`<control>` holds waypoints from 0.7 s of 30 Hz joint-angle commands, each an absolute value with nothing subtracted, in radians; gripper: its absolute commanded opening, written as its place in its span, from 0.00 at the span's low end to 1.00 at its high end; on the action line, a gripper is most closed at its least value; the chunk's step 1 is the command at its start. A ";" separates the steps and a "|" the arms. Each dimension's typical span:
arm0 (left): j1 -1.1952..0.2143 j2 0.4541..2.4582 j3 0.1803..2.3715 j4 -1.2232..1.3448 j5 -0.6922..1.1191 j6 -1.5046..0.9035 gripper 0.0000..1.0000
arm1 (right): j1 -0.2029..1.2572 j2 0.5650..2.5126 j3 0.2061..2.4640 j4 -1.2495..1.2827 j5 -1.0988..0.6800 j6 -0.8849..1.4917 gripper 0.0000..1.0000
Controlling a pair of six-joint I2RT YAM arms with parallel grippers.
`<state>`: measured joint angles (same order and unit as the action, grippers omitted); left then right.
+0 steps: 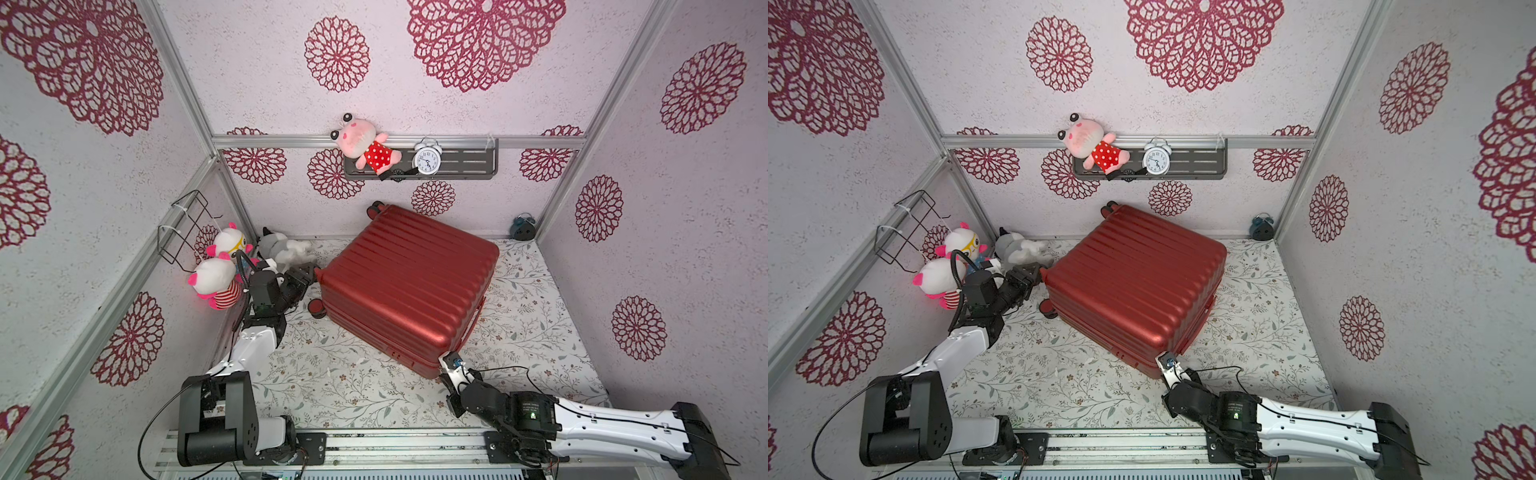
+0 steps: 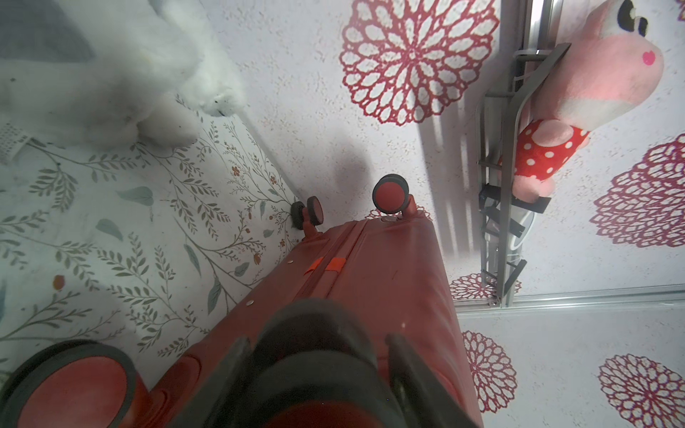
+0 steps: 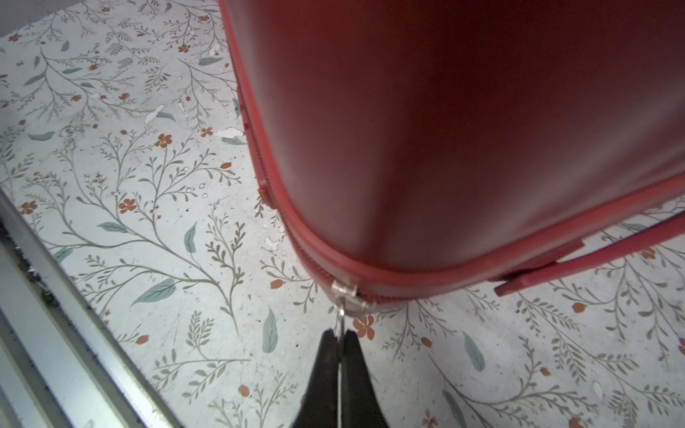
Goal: Open the suitcase zippers
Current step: Unzip the zipper on the suitcase.
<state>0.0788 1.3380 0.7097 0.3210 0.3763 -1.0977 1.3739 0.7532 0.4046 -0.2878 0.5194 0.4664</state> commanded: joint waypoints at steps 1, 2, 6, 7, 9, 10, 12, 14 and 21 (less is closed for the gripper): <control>0.046 1.287 0.692 0.164 0.540 -0.974 0.36 | 1.376 0.783 0.499 -0.185 0.422 0.503 0.00; 0.046 1.283 0.693 0.153 0.538 -0.969 0.36 | 1.377 0.793 0.505 -0.190 0.415 0.510 0.00; 0.046 1.273 0.686 0.144 0.540 -0.968 0.36 | 1.382 0.845 0.543 -0.217 0.399 0.518 0.00; 0.045 1.270 0.682 0.143 0.541 -0.969 0.36 | 1.386 0.857 0.554 -0.222 0.400 0.515 0.00; 0.042 1.255 0.670 0.141 0.538 -0.970 0.36 | 1.409 0.886 0.575 -0.229 0.411 0.495 0.00; 0.040 1.247 0.665 0.136 0.533 -0.969 0.36 | 1.419 0.897 0.584 -0.230 0.421 0.483 0.00; 0.030 1.229 0.658 0.121 0.523 -0.968 0.36 | 1.434 0.919 0.603 -0.235 0.444 0.459 0.00; 0.020 1.210 0.651 0.106 0.513 -0.964 0.36 | 1.434 0.933 0.616 -0.236 0.461 0.446 0.00; -0.022 1.131 0.600 0.072 0.478 -0.958 0.35 | 1.434 0.909 0.623 -0.243 0.544 0.462 0.00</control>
<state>0.0593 1.1702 0.6460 0.1791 0.3183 -1.0538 1.4204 0.9405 0.5636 -0.3645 0.5022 0.4725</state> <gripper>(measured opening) 0.570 0.055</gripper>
